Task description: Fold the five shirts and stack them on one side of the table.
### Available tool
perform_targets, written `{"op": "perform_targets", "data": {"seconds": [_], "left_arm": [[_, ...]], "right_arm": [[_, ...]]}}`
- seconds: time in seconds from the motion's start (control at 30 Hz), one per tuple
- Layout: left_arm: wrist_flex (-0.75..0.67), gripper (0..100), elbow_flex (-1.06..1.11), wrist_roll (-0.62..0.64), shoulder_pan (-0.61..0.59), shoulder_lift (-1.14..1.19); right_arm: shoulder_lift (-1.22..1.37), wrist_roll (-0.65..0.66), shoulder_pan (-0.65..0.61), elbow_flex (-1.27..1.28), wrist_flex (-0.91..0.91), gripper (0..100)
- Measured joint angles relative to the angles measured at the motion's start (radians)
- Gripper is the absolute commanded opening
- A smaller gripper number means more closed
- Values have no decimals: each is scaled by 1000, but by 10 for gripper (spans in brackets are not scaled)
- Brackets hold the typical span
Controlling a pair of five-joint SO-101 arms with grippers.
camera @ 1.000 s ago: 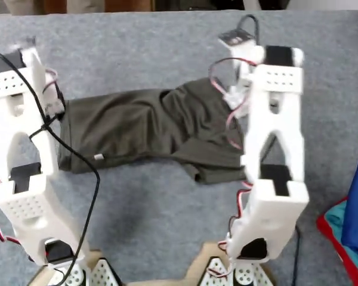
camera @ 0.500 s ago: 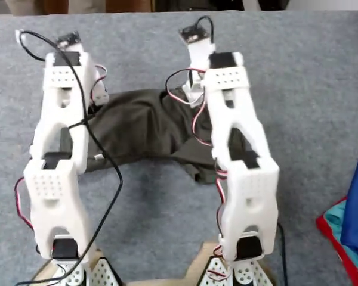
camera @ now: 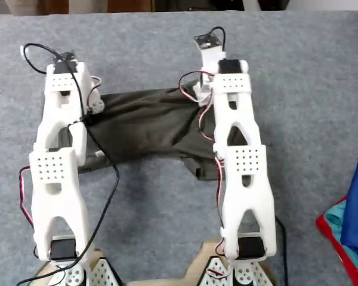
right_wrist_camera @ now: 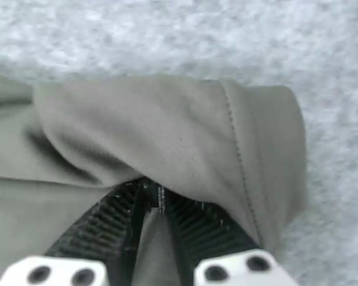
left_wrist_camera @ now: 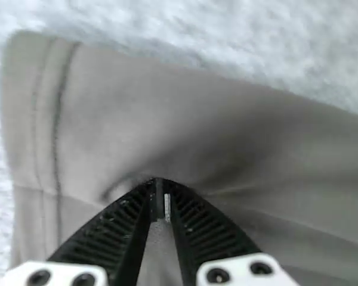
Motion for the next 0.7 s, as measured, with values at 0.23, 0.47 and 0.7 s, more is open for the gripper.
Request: {"op": "perform_targets", "data": {"seconds": [0.23,0.47,0.7], "left_arm": [[80,20,-161,-49,-51,98],[180,25,-359,-54,-60,133],[215,25,-511,-58,-3,120]], "right_arm": [[120,43,18,-247,100,6],[123,98,5,-338,256,6],[-83,112,-57,-338,270,8]]}}
